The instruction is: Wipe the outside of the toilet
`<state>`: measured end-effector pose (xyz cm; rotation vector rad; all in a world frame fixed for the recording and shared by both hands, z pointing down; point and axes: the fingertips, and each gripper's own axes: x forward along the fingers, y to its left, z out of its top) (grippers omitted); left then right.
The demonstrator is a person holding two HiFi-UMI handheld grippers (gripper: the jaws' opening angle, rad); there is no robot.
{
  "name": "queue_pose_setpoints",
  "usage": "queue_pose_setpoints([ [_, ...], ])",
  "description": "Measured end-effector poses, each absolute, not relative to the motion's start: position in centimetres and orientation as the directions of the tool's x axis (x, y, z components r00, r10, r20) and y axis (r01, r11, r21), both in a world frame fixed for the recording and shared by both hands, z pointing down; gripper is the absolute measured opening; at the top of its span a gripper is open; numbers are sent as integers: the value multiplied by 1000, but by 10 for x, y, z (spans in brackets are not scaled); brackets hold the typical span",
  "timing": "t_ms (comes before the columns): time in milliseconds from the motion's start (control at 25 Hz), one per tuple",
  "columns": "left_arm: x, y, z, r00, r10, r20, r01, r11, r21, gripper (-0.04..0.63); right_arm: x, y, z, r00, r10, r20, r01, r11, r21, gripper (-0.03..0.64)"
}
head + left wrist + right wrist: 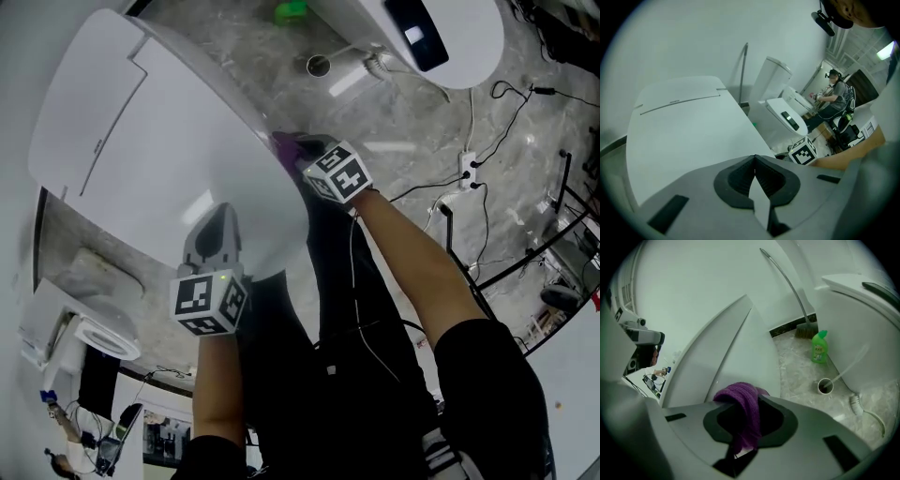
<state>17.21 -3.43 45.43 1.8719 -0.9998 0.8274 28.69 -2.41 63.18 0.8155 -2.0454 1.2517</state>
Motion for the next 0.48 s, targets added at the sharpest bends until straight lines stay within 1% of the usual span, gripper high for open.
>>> queue_pose_setpoints([
  [160, 185, -54, 459, 431, -338, 836, -892, -295, 341, 8, 285, -49, 632, -656, -165, 737, -733, 371, -570, 71],
  [480, 213, -88, 464, 403, -370, 837, -912, -244, 331, 8, 268, -115, 626, -680, -162, 715, -709, 392, -586, 71],
])
